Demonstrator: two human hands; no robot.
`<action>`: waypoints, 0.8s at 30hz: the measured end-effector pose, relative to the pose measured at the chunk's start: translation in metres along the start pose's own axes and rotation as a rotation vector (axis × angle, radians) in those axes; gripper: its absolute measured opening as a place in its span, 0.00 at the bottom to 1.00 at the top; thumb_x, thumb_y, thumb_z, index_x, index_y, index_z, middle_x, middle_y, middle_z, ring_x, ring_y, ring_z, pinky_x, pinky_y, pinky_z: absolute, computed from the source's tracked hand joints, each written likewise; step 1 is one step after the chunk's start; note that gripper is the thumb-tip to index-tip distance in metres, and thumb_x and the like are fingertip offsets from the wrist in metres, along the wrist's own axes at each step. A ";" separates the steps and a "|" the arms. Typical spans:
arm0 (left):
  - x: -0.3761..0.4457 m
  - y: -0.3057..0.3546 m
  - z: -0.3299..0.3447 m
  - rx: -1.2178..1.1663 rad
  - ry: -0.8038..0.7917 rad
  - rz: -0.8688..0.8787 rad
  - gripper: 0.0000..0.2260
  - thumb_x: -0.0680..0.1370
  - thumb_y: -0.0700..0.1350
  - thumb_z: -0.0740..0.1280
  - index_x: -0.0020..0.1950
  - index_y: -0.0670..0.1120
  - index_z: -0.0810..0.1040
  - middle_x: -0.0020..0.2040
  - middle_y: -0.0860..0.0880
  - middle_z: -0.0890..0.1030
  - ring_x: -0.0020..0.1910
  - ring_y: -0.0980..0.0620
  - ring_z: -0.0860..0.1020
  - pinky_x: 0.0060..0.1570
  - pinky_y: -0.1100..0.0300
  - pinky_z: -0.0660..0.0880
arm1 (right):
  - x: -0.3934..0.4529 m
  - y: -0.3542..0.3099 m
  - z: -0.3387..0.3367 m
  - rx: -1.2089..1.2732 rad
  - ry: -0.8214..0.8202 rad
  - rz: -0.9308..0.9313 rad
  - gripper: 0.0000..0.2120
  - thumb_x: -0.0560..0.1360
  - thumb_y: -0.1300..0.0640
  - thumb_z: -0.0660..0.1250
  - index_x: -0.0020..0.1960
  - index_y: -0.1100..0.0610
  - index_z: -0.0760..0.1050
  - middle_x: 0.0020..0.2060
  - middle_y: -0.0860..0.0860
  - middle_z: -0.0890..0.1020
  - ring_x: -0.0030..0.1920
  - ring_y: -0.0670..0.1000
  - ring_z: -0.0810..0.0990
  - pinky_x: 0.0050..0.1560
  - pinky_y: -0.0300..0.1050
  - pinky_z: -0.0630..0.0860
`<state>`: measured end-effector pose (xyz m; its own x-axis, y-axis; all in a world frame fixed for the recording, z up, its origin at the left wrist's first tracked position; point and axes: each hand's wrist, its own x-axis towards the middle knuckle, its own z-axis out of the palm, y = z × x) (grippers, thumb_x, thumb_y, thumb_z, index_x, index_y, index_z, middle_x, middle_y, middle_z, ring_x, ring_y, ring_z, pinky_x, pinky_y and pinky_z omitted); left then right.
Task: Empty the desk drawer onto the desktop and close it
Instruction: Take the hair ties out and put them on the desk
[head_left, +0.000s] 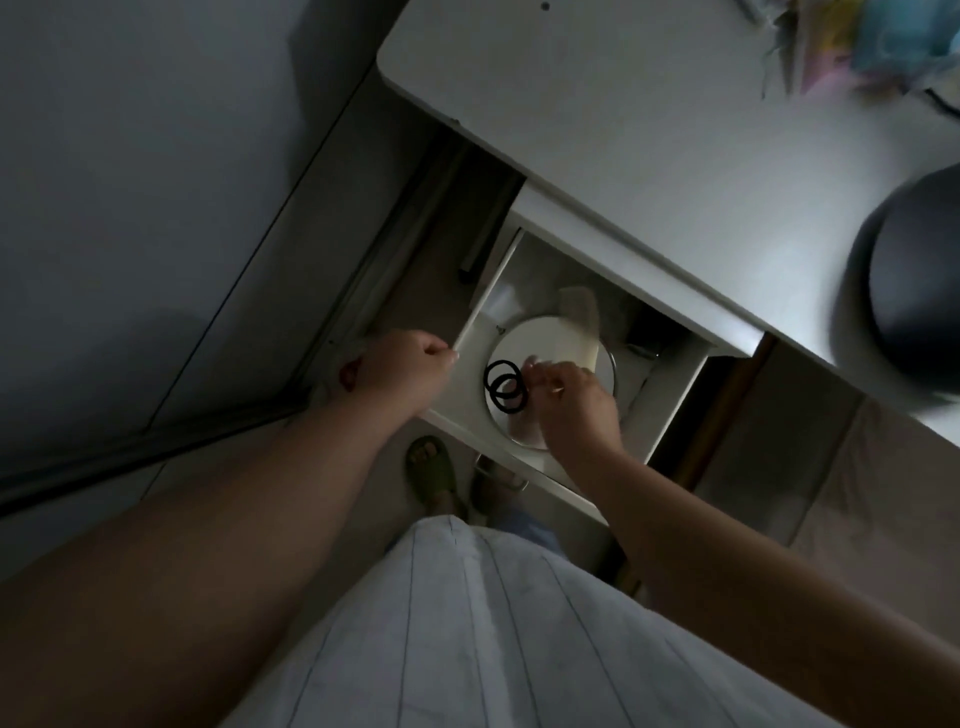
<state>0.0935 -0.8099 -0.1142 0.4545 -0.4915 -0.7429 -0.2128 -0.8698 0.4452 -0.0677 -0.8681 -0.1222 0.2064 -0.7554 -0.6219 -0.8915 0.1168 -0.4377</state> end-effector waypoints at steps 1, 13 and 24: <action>0.002 0.000 -0.001 -0.002 0.002 -0.005 0.13 0.76 0.50 0.64 0.57 0.46 0.80 0.52 0.46 0.83 0.43 0.51 0.77 0.32 0.63 0.70 | 0.008 -0.003 0.002 -0.032 -0.016 -0.012 0.12 0.78 0.54 0.58 0.58 0.55 0.76 0.51 0.51 0.76 0.48 0.50 0.75 0.47 0.43 0.72; 0.007 0.000 0.001 -0.060 0.012 -0.065 0.13 0.75 0.49 0.66 0.55 0.45 0.81 0.53 0.47 0.83 0.46 0.53 0.76 0.45 0.61 0.69 | 0.043 -0.008 0.017 -0.314 -0.161 -0.229 0.10 0.76 0.61 0.61 0.55 0.53 0.75 0.46 0.49 0.74 0.45 0.48 0.71 0.45 0.42 0.69; 0.004 0.005 0.005 -0.068 0.037 -0.113 0.12 0.75 0.50 0.66 0.52 0.46 0.82 0.45 0.48 0.82 0.44 0.51 0.78 0.38 0.61 0.71 | 0.040 -0.012 -0.007 -0.279 -0.171 -0.178 0.06 0.75 0.58 0.62 0.49 0.55 0.77 0.45 0.49 0.76 0.43 0.48 0.74 0.39 0.40 0.69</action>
<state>0.0898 -0.8169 -0.1178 0.5044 -0.3872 -0.7718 -0.0994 -0.9139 0.3935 -0.0514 -0.9041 -0.1377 0.4115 -0.6265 -0.6620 -0.9064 -0.2048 -0.3696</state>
